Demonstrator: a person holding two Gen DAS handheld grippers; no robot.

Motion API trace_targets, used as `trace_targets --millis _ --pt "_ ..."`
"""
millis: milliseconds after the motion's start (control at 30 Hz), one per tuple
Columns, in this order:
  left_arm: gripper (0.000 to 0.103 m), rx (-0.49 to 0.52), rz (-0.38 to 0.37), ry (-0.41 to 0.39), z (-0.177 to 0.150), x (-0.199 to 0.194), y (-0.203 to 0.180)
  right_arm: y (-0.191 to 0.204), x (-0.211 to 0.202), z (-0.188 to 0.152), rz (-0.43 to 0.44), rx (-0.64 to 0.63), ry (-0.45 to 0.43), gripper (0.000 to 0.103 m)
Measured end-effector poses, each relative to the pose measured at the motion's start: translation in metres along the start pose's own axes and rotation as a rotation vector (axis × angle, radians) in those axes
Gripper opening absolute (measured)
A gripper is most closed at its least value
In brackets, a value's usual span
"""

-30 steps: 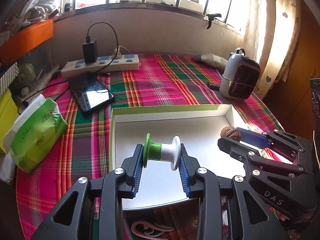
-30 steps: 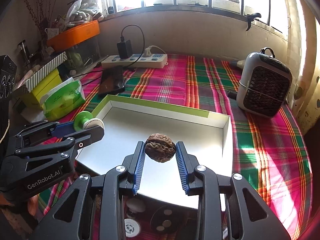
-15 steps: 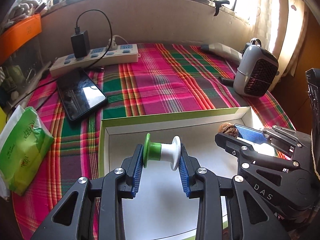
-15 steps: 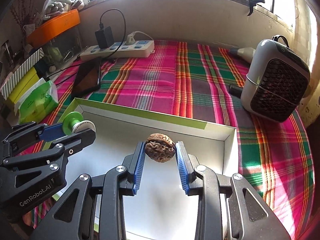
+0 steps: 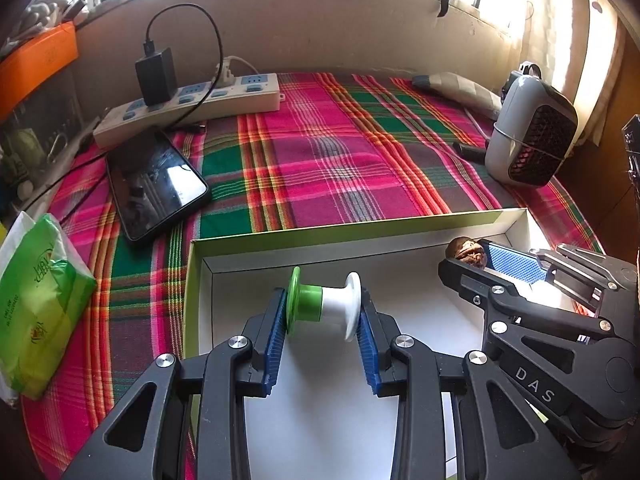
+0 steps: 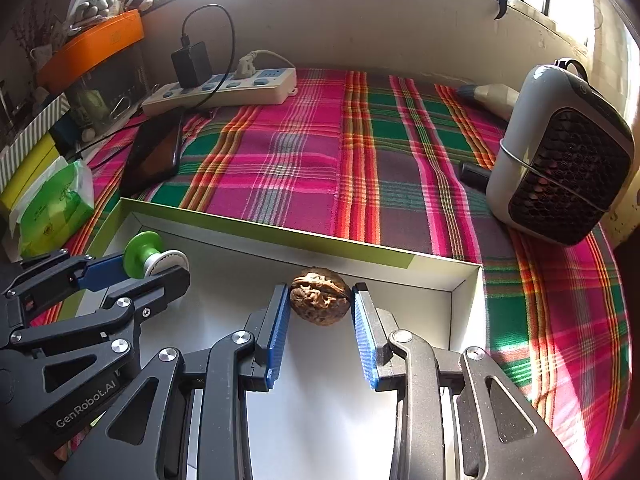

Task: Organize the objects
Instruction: 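Open the right tool to drop the walnut while the left tool releases the spool in the box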

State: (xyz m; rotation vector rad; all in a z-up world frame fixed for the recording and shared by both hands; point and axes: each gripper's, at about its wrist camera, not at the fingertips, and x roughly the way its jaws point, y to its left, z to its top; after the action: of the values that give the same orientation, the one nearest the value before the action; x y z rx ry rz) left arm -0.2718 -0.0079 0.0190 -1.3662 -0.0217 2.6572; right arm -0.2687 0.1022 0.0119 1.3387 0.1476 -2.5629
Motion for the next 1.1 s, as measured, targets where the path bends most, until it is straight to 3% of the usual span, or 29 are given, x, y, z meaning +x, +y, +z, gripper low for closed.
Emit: trace_targets --millis 500,633,1100 --pt "0.031 0.0 0.023 0.005 0.0 0.001 -0.001 -0.002 0.005 0.001 -0.001 0.015 0.019 0.033" --pt "0.032 -0.001 0.024 0.005 -0.001 -0.001 -0.002 -0.003 0.002 -0.001 0.01 0.023 0.009 0.05" --pt "0.036 -0.005 0.015 -0.036 -0.008 -0.026 0.001 -0.001 -0.02 -0.007 -0.02 0.045 -0.027 0.051"
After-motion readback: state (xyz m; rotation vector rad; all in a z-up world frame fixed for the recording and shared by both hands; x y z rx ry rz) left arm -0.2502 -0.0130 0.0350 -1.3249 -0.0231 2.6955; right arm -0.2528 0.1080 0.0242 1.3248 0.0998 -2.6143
